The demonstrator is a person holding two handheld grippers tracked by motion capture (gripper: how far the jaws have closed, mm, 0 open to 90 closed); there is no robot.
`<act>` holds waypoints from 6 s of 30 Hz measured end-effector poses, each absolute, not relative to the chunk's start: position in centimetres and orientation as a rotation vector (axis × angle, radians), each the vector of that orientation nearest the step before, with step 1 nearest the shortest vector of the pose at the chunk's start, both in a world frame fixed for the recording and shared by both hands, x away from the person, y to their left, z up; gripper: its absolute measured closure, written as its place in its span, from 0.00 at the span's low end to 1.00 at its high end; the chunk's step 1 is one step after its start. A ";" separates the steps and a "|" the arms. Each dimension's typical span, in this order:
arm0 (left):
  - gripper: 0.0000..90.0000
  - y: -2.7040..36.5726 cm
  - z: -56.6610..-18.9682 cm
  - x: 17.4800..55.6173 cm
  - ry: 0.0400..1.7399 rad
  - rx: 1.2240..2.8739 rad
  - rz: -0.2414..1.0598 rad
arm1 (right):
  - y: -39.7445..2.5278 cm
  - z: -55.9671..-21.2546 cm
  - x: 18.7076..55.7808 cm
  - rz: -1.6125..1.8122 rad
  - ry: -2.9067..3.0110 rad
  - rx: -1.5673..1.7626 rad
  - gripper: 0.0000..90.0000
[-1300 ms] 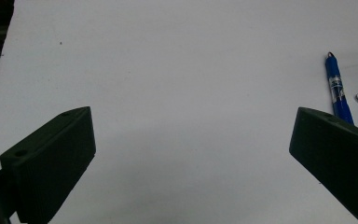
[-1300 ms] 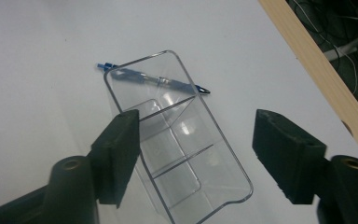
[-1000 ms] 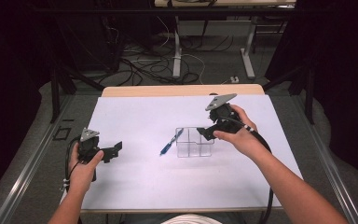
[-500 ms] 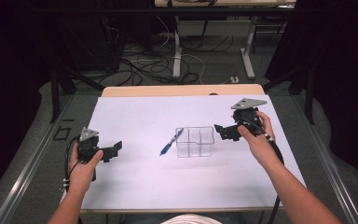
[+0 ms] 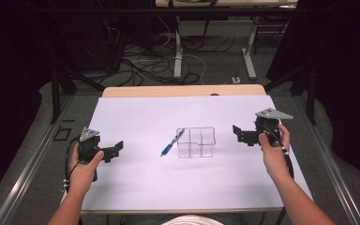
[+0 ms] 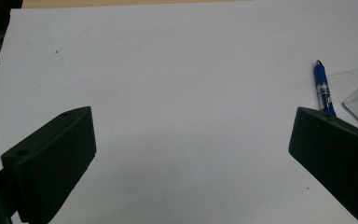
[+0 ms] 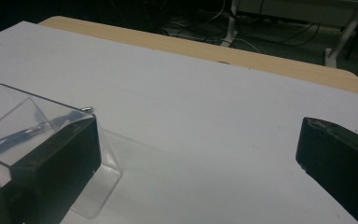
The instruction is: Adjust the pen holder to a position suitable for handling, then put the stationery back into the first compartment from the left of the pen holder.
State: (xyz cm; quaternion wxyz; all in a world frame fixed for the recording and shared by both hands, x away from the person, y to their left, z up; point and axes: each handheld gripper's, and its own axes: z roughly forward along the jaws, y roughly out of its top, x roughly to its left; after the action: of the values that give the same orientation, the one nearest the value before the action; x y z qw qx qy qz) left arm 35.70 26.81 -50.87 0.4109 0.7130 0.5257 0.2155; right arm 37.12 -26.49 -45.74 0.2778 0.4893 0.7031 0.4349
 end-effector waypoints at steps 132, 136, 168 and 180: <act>0.80 6.9 -52.9 48.5 1.226 2.397 -0.040 | -29.4 -50.9 37.1 1.148 1.964 1.502 0.00; 0.82 6.8 -53.1 48.5 1.228 2.404 -0.044 | -29.4 -51.0 37.1 1.147 1.969 1.500 0.00; 0.88 6.9 -53.2 48.4 1.270 2.374 -0.080 | -29.4 -51.2 37.2 1.139 1.978 1.500 0.00; 0.88 7.4 -52.5 48.3 1.277 2.332 -0.083 | -29.3 -51.2 37.2 1.140 1.980 1.499 0.00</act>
State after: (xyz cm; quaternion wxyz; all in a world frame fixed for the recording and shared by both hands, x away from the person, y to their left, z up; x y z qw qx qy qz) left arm 48.34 7.41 -52.46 0.2383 0.8515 0.4661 -0.0302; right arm 37.16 -29.27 -51.19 0.2032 0.5370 0.7094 0.4087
